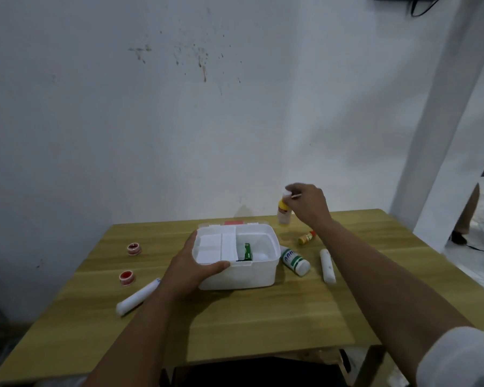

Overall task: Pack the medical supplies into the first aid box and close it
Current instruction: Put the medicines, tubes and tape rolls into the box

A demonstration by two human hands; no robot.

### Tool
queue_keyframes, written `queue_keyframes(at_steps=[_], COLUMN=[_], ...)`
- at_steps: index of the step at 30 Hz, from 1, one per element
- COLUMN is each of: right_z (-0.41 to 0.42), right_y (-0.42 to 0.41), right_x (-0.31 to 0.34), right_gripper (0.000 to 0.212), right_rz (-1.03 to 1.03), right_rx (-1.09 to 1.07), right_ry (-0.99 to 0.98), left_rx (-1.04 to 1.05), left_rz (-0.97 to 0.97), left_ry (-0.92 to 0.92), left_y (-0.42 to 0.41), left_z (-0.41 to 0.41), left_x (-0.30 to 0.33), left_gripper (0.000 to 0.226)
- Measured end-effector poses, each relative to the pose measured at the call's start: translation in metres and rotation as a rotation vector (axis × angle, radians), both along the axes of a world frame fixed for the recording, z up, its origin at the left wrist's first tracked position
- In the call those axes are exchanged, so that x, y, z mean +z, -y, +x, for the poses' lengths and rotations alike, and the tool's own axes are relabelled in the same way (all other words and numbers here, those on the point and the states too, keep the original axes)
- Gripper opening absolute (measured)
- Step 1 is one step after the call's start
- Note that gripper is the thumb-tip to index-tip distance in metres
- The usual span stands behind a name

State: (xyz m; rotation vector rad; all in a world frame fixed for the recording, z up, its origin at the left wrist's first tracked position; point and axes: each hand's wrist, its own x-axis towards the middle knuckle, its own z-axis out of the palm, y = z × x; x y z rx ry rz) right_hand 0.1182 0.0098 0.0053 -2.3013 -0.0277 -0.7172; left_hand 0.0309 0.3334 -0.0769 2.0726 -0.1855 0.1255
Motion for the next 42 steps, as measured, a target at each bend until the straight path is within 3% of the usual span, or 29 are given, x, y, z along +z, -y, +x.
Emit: queue_keyframes(at_steps=[4,9,19,26,28,31,34,37,42], right_z=[-0.012,-0.028,-0.040,-0.038,-0.037,-0.031,-0.031,-0.036,-0.047], right_y=[-0.016,-0.040,-0.067,-0.051,-0.044,-0.029,-0.020,-0.021,-0.025], right_x=[0.047,0.062,0.000,-0.004,-0.005,-0.006,-0.012,-0.027,-0.046], right_gripper=[0.029,0.024,0.033,0.052,0.042,0.025,0.024,0.042,0.041], right_rz=[0.054,0.004,-0.478,-0.256,-0.148,-0.157,-0.295,-0.419,-0.461], right_rx=[0.144,0.323,0.353,0.348,0.290,0.111,0.066,0.061,0.010], right_ry=[0.058,-0.117,-0.267,-0.343,-0.250,-0.177,-0.427,-0.685,-0.779], left_rx=[0.014,0.000,0.009,0.005,0.006,0.007,0.003,-0.011,-0.006], left_rz=[0.012,0.007,0.027,0.029,0.026,0.023,0.014,0.005,0.010], left_ry=[-0.008,0.004,0.022,0.003,0.011,0.023,0.018,0.020,0.002], left_y=[-0.001,0.000,0.002,-0.001,-0.001,0.000,0.002,0.002,-0.002], left_z=[0.001,0.000,-0.001,0.001,0.000,0.000,-0.001,0.001,0.004], left_x=[-0.001,0.001,0.003,0.000,0.000,0.001,0.002,0.001,0.001], left_gripper=[0.116,0.108,0.104,0.116,0.110,0.102,0.094,0.096,0.110])
